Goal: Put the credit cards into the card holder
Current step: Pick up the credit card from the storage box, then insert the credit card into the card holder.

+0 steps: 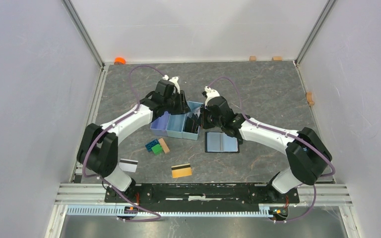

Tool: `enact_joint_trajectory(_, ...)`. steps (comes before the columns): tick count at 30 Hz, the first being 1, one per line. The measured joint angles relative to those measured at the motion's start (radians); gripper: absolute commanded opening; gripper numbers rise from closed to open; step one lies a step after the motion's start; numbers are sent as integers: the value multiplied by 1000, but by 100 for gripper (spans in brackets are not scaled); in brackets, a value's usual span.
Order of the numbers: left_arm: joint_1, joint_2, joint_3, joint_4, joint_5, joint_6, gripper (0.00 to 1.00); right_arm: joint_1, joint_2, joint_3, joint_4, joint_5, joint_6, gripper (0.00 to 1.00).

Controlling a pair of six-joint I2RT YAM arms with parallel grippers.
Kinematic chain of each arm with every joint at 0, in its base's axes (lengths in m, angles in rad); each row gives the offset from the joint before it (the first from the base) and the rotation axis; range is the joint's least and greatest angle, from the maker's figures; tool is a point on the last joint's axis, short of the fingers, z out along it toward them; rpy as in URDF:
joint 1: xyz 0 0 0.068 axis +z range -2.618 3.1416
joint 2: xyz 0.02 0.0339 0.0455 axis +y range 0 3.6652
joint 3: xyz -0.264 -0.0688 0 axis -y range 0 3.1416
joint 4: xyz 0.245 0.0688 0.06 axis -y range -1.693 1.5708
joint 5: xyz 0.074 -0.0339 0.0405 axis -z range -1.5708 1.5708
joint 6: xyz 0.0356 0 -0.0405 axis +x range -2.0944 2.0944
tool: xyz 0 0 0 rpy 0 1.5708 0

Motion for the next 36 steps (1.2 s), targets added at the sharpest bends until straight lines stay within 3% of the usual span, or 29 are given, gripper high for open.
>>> enact_joint_trajectory(5,1,-70,0,-11,31,8,65,-2,-31,0,-12,16,-18,0)
enact_joint_trajectory(8,13,-121,1,-20,94,31,72,-19,-49,6,-24,9,-37,0)
enact_joint_trajectory(14,91,-199,23,-85,285,145,78,-107,-78,23,-32,-104,-105,0)
enact_joint_trajectory(21,118,-251,14,-108,459,315,87,-200,-106,86,-27,-354,-203,0)
enact_joint_trajectory(30,132,-294,-59,-111,517,410,92,-228,-144,109,4,-674,-259,0)
enact_joint_trajectory(36,142,-397,-75,-116,528,472,96,-228,-126,224,-123,-794,-372,0)
